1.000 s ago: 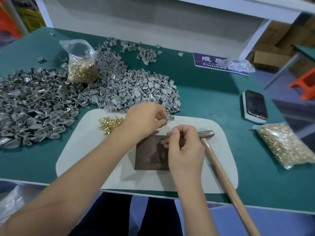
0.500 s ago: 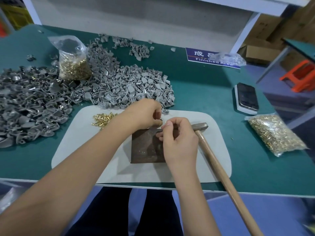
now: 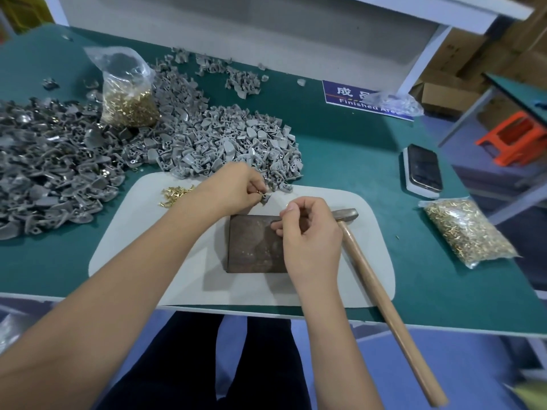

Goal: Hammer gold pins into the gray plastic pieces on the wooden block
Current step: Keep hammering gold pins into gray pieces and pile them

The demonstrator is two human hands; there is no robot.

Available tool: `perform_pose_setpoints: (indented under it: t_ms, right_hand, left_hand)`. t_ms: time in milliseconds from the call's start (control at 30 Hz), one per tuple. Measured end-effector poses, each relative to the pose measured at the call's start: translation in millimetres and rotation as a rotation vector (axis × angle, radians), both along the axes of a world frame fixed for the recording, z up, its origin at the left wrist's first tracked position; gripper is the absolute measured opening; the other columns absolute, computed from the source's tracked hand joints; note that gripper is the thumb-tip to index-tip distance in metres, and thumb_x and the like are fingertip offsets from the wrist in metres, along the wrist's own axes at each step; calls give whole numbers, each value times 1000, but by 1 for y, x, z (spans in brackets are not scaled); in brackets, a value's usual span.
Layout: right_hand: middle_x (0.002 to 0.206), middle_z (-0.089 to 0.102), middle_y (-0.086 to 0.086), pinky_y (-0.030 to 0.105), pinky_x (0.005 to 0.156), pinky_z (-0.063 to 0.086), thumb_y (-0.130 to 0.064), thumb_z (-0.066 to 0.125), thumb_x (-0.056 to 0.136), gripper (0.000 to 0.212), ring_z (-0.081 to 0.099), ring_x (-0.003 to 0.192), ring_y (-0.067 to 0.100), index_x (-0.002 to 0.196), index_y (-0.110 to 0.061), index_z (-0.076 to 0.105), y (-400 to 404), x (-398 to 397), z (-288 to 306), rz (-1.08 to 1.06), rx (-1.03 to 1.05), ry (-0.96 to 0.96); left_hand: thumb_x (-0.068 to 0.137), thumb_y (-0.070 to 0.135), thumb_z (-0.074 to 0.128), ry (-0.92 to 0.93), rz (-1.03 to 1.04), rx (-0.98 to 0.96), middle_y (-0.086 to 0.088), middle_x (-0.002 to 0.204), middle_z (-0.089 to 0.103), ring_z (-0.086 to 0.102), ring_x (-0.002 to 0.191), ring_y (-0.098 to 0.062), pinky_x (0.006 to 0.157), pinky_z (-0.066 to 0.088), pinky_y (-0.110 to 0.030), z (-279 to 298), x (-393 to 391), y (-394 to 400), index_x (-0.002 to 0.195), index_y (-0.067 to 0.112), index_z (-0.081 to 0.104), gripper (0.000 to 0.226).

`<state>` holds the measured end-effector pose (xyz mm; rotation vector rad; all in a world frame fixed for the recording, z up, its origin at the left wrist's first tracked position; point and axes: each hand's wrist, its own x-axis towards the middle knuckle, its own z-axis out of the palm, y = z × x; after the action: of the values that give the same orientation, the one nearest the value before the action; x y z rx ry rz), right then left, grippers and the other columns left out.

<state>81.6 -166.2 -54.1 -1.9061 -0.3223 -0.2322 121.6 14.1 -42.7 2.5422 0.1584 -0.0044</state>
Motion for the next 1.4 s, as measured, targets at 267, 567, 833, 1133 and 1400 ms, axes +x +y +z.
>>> perform_pose_setpoints:
  t_ms: [267, 567, 833, 1133, 1400]
  right_hand:
    - [76, 70, -18, 33, 71, 58, -20, 60, 99, 15, 72, 72, 10, 89, -31, 62, -2, 2, 1, 55, 2, -1]
    - [58, 53, -14, 17, 57, 41, -16, 70, 92, 13, 47, 53, 4, 83, -24, 73, -16, 3, 10, 198, 57, 43]
    - [49, 33, -5, 31, 54, 32, -22, 73, 88, 10, 31, 50, 14, 79, -26, 70, -19, 4, 18, 264, -436, -73]
    - [52, 41, -9, 29, 53, 34, -24, 74, 88, 9, 39, 52, 13, 81, -28, 69, -18, 6, 16, 264, -486, -137]
    - [51, 37, -7, 28, 54, 38, -32, 70, 86, 3, 42, 52, 11, 84, -30, 70, -16, 3, 15, 256, -493, -199]
  left_hand:
    - [94, 28, 69, -240, 33, -150, 22, 90, 68, 60, 87, 9, 71, 42, -13, 21, -55, -10, 98, 37, 69, 11]
    - [89, 31, 71, -274, 130, -129, 11, 83, 57, 51, 77, -5, 68, 45, -31, 4, -114, -32, 100, 36, 77, 13]
    - [87, 46, 68, -268, 149, 19, 15, 78, 58, 47, 77, -4, 59, 37, -25, 10, -113, -29, 96, 44, 73, 10]
    - [87, 46, 70, -275, 155, -3, 14, 77, 59, 50, 80, -8, 64, 47, -31, 8, -113, -29, 94, 45, 74, 8]
    - [86, 46, 71, -285, 166, -21, 16, 76, 60, 47, 84, -6, 62, 40, -28, 7, -114, -29, 92, 47, 73, 6]
